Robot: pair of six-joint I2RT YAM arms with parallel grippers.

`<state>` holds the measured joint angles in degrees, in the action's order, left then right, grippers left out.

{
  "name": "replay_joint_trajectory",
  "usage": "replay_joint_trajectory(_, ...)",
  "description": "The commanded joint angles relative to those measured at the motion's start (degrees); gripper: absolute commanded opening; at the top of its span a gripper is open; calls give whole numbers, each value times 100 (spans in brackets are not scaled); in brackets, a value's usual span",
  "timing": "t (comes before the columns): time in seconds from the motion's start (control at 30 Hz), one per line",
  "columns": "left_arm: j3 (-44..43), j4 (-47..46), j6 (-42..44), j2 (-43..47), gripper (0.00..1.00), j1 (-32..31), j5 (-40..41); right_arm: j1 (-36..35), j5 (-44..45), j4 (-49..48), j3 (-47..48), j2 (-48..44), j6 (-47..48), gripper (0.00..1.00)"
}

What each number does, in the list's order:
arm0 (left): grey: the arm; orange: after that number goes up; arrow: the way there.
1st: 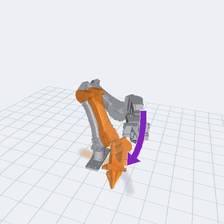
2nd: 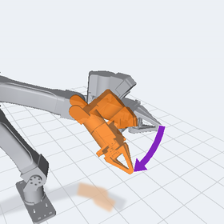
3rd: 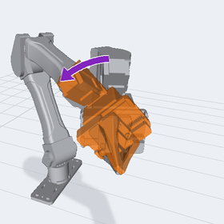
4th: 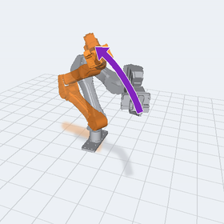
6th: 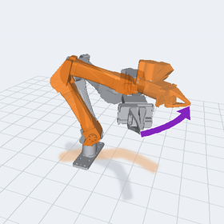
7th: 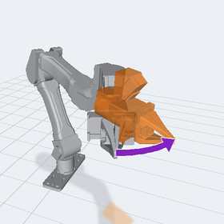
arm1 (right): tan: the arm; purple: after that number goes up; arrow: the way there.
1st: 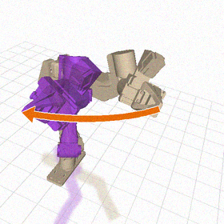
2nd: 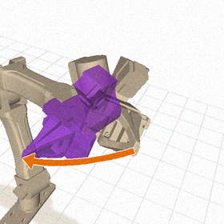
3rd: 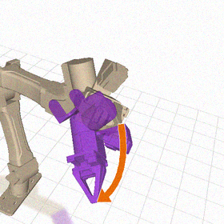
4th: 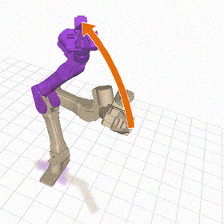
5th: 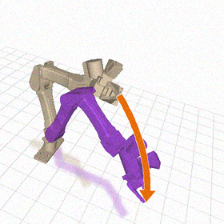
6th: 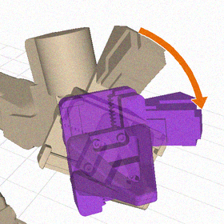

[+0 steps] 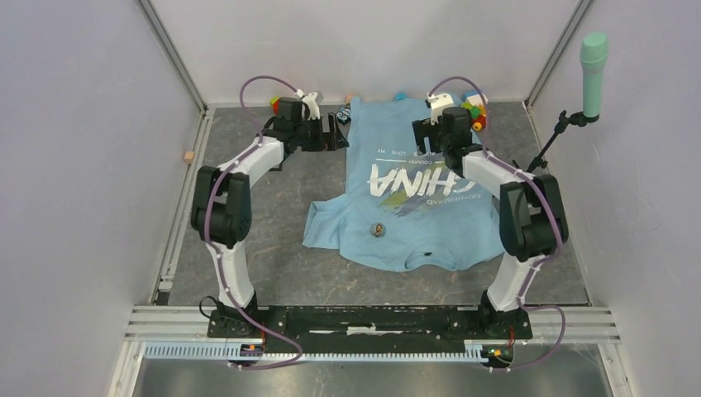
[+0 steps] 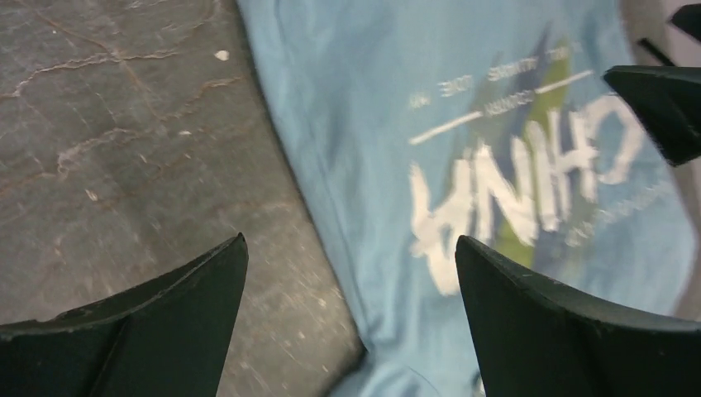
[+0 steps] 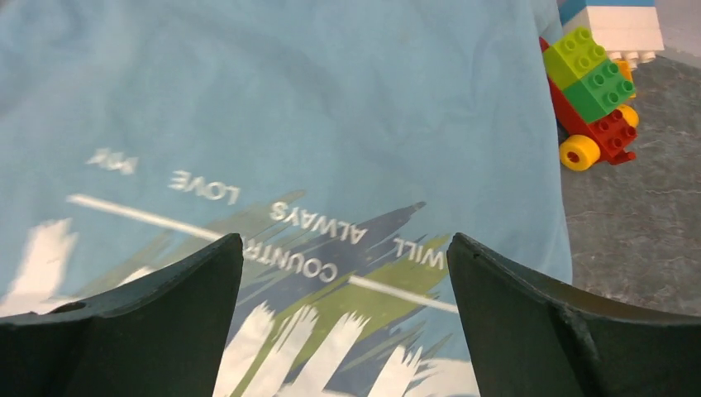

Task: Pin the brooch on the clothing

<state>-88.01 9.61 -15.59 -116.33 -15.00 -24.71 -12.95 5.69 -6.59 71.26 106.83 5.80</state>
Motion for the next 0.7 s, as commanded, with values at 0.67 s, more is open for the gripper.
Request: replay_joint_trajectory(0.67,5699,-3163,-2702,3779,100,-1446,1155,-1464,-1298,252,-4321,-3868,-2051,98)
